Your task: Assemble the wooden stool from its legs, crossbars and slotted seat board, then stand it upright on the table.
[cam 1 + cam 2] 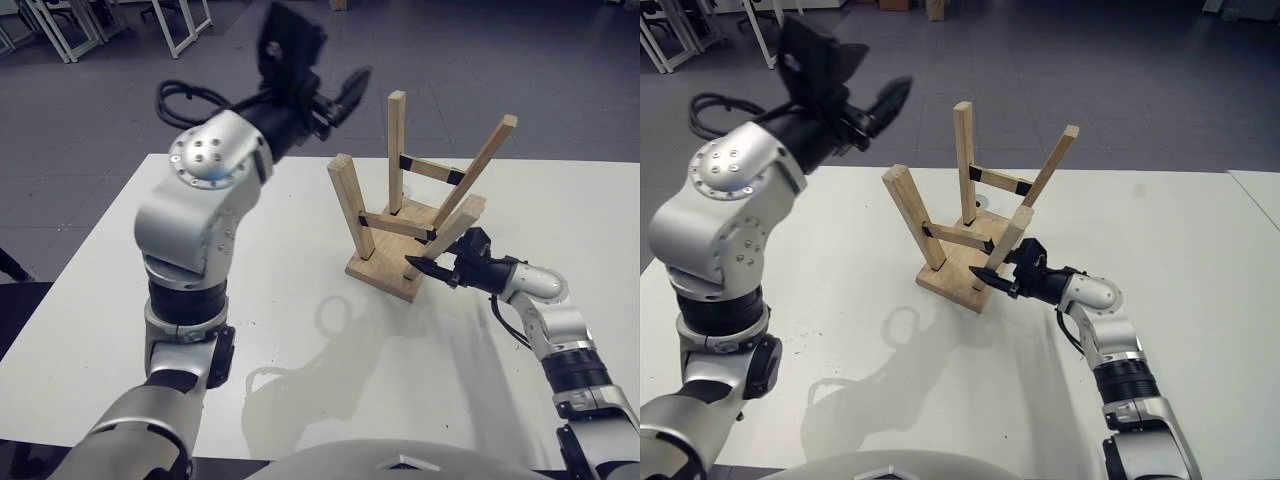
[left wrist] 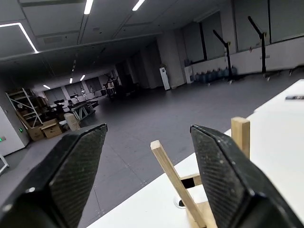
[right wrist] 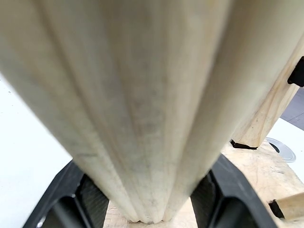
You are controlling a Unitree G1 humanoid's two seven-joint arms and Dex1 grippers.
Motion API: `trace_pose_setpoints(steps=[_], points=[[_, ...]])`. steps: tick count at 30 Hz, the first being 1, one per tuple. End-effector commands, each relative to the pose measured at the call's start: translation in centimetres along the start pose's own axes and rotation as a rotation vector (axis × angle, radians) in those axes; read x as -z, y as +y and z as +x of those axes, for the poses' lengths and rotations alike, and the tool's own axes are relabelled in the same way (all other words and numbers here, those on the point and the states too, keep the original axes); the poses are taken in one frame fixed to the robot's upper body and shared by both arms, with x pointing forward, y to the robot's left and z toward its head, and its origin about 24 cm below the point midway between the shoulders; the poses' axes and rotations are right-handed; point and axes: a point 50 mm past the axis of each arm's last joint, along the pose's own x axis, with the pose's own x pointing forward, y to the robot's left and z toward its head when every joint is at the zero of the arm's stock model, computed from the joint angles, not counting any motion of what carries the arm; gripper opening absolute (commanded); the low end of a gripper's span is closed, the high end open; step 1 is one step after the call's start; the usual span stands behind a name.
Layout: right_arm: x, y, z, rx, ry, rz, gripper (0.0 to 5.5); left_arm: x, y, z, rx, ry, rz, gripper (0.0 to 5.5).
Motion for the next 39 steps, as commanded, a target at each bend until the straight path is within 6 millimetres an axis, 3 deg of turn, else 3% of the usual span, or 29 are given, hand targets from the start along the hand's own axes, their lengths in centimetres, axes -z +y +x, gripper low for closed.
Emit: trace_pose_setpoints(steps=[1, 5, 13, 16, 20, 24, 32, 39], points=[[2.9, 1.5, -0.3, -0.036, 0.109, 0.085, 2.02, 1.6, -3.4, -0.3, 0.146, 0.135, 0.151, 3.26], [2.8, 1.7, -0.3, -0.053, 0.108, 0.088, 2.02, 4.4, -6.0, -1.6, 0.247, 0.195, 0.185, 3.26], [3.0, 1.9, -0.1, -0.068, 0.108, 0.099, 2.02, 6.0, -7.8, 0.4, 0.267, 0.134, 0.217, 3.26], [2.9, 1.6, -0.1, -0.063, 0.108, 0.096, 2.02, 7.6, -9.3, -0.1, 0.328, 0.178, 0.196, 3.26], [2.7, 1.7, -0.1, -0.072, 0.100, 0.100, 2.02, 10.0, -9.4, 0.3, 0.336, 0.273, 0.283, 3.26], [2.6, 2.1, -0.2, -0.094, 0.097, 0.101, 2.02, 10.5, -9.5, 0.9, 0.334, 0.297, 0.310, 3.26], [1.8, 2.0, -0.8, -0.049, 0.001, 0.123, 2.02, 12.2, -11.5, -0.8, 0.420, 0.391, 0.298, 3.26], [3.6, 2.7, -2.6, -0.082, 0.055, 0.031, 2.02, 12.8, -11.7, -1.0, 0.397, 0.433, 0.324, 3.26]])
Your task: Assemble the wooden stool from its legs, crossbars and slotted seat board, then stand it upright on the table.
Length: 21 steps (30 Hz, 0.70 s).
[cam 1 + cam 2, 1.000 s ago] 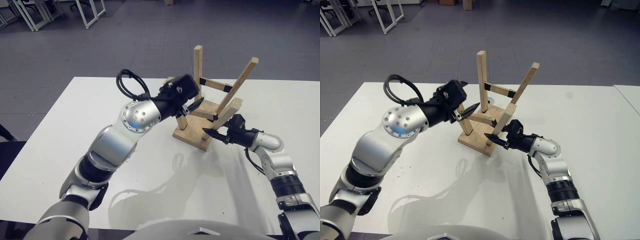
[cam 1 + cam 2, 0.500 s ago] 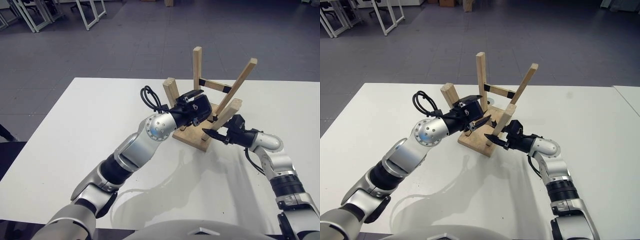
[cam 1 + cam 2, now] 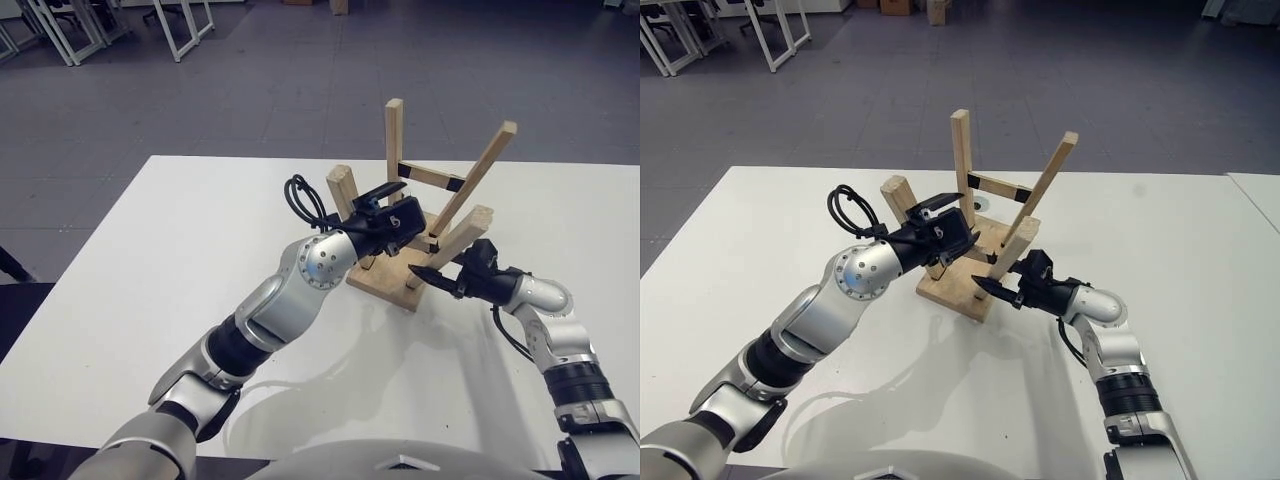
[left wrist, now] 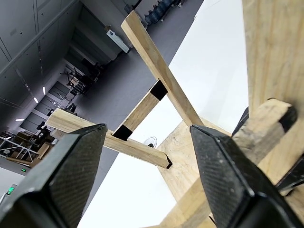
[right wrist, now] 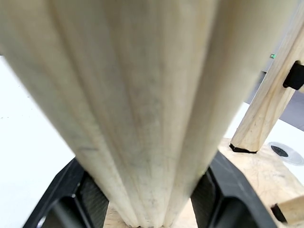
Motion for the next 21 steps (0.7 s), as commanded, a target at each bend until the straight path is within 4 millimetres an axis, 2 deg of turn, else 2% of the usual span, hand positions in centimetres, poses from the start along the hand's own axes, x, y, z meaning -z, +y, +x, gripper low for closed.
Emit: trace_pose_setpoints(steps=[1, 5, 8, 12, 14, 18, 21], points=[[3.2, 1.7, -1.8, -0.061, 0.128, 0.016, 2.02, 3.6, -3.1, 0.3, 0.134, 0.203, -0.059, 3.26], [4.2, 2.6, -2.8, -0.126, 0.187, -0.117, 2.03, 3.7, -3.7, 0.4, 0.142, 0.219, -0.065, 3.26], [4.3, 2.6, -2.9, -0.134, 0.186, -0.182, 2.05, 3.2, -3.7, 0.2, 0.145, 0.209, -0.070, 3.26], [3.7, 1.8, -2.4, -0.083, 0.139, -0.150, 2.05, 2.6, -2.5, -0.4, 0.104, 0.188, -0.060, 3.26], [3.1, 1.8, -1.8, -0.066, 0.105, -0.094, 2.05, 1.6, -0.9, -0.5, 0.023, 0.144, -0.060, 3.26], [1.2, 2.1, -0.5, -0.119, 0.090, -0.041, 2.04, -2.5, 5.5, -1.5, -0.273, -0.094, -0.012, 3.26], [-0.5, 1.9, 0.3, -0.131, 0.089, -0.009, 2.03, -4.4, 8.5, -2.8, -0.416, -0.215, 0.033, 3.26]])
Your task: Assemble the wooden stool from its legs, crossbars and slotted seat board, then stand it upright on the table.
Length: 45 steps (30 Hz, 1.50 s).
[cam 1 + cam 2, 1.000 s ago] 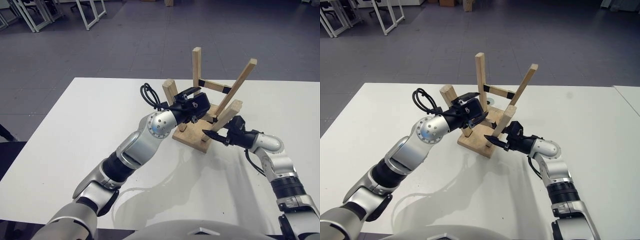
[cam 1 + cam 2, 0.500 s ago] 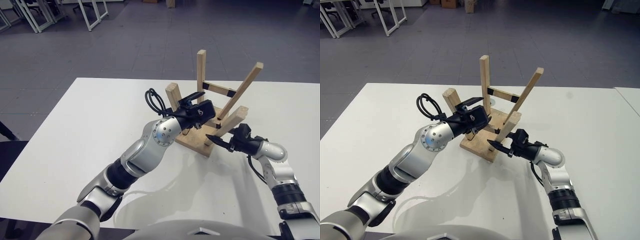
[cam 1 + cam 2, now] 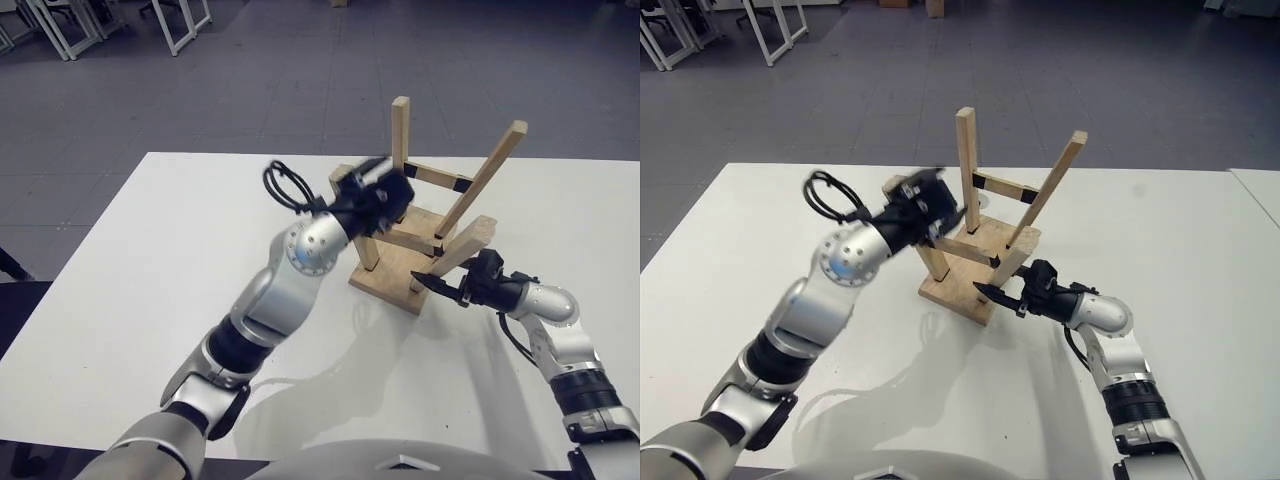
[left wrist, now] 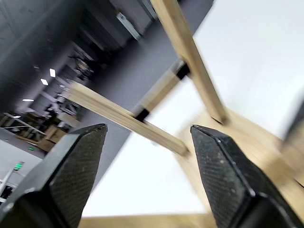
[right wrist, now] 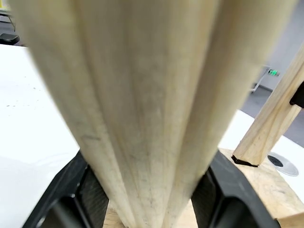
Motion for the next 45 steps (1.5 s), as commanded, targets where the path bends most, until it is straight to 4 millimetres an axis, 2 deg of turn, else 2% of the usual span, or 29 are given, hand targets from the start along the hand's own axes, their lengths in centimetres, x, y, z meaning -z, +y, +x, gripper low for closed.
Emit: trace_pose_setpoints(steps=[1, 3, 4, 7, 9, 11, 19, 24, 28, 36, 45], points=[[-0.2, 1.1, 0.9, -0.089, 0.093, 0.082, 2.03, -2.6, 3.9, -0.5, -0.172, -0.158, 0.047, 3.26], [-1.0, 1.1, 1.4, -0.088, 0.094, 0.106, 2.03, -2.5, 4.0, -0.6, -0.174, -0.174, 0.044, 3.26], [-1.3, 1.1, 1.5, -0.087, 0.095, 0.112, 2.40, -2.3, 3.6, -0.6, -0.154, -0.171, 0.042, 3.26], [-1.8, 0.7, 1.5, -0.052, 0.107, 0.111, 2.79, -1.8, 2.3, -0.8, -0.081, -0.151, 0.054, 3.26], [-2.2, 0.6, 1.2, -0.042, 0.115, 0.090, 3.29, -1.6, 1.8, -1.0, -0.054, -0.133, 0.070, 3.26], [-2.5, 0.8, 0.9, -0.032, 0.121, 0.069, 3.46, -1.4, 1.6, -1.2, -0.043, -0.113, 0.092, 3.26], [-7.1, 0.5, -1.3, 0.012, 0.059, 0.001, 3.46, 1.1, -1.0, -4.4, 0.134, 0.051, 0.217, 3.26], [-9.2, 1.2, -1.2, -0.039, 0.022, 0.035, 3.46, 0.8, -2.0, -5.3, 0.171, 0.056, 0.195, 3.26], [-10.2, 1.0, -1.3, -0.032, -0.006, 0.091, 3.46, 0.4, -2.9, -5.3, 0.194, 0.042, 0.161, 3.26], [-9.8, 0.6, -1.9, -0.032, 0.052, 0.105, 2.06, 0.5, -2.9, -6.4, 0.170, 0.055, 0.103, 3.26], [-9.2, 2.1, -2.2, -0.072, 0.069, -0.001, 2.04, 1.2, -4.1, -6.8, 0.206, 0.072, 0.057, 3.26]])
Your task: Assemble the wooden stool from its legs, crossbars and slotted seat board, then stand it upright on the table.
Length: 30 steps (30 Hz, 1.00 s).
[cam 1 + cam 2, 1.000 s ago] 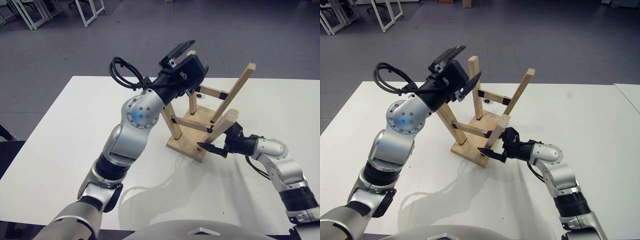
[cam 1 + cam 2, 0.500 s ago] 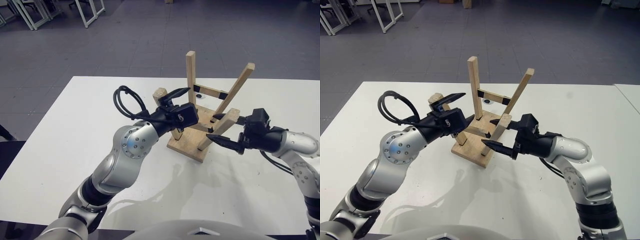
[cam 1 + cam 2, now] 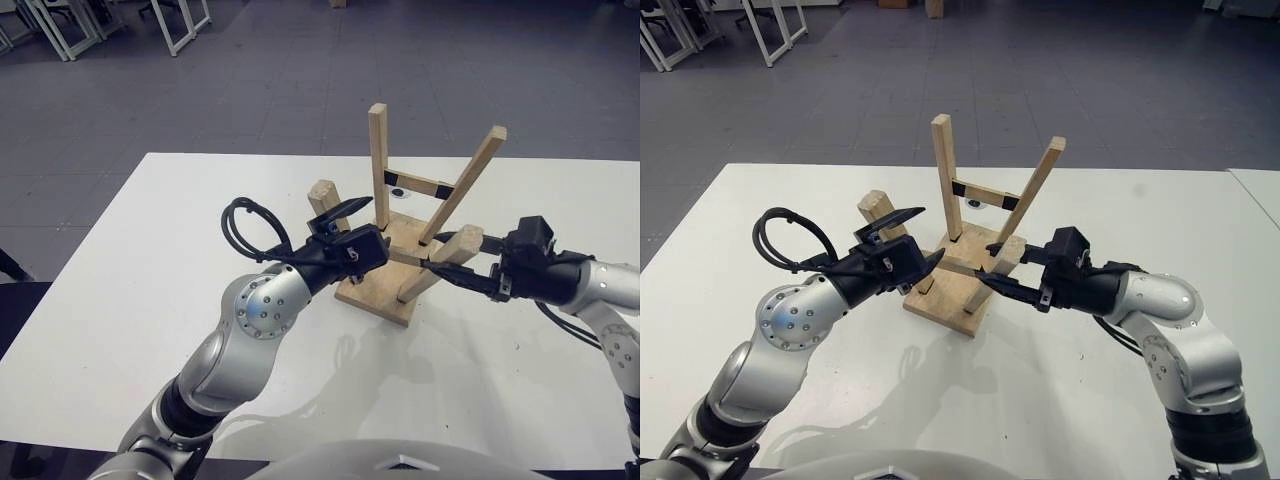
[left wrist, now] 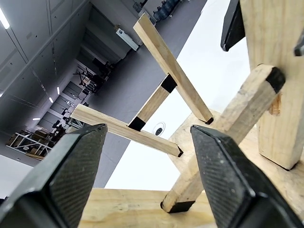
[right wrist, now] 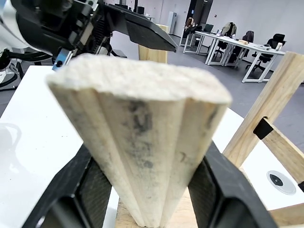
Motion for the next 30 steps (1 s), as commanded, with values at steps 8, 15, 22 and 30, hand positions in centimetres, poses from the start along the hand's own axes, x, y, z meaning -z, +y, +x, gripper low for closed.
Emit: trace_pose_setpoints(steps=[8, 15, 22, 30], points=[[0.6, 0.3, 0.3, -0.024, 0.031, -0.007, 2.04, -1.5, 0.3, 2.1, -0.005, -0.089, 0.001, 3.26], [1.8, 0.0, -0.4, 0.005, 0.026, 0.053, 2.04, -1.4, -1.3, 3.2, 0.065, -0.103, -0.052, 3.26], [2.0, 0.0, -0.3, -0.002, 0.024, 0.057, 2.04, 0.5, -2.6, 3.5, 0.103, -0.031, -0.084, 3.26], [0.9, -0.2, 0.1, -0.013, -0.015, 0.052, 2.04, 2.9, -5.6, 3.6, 0.231, 0.069, -0.094, 3.26]])
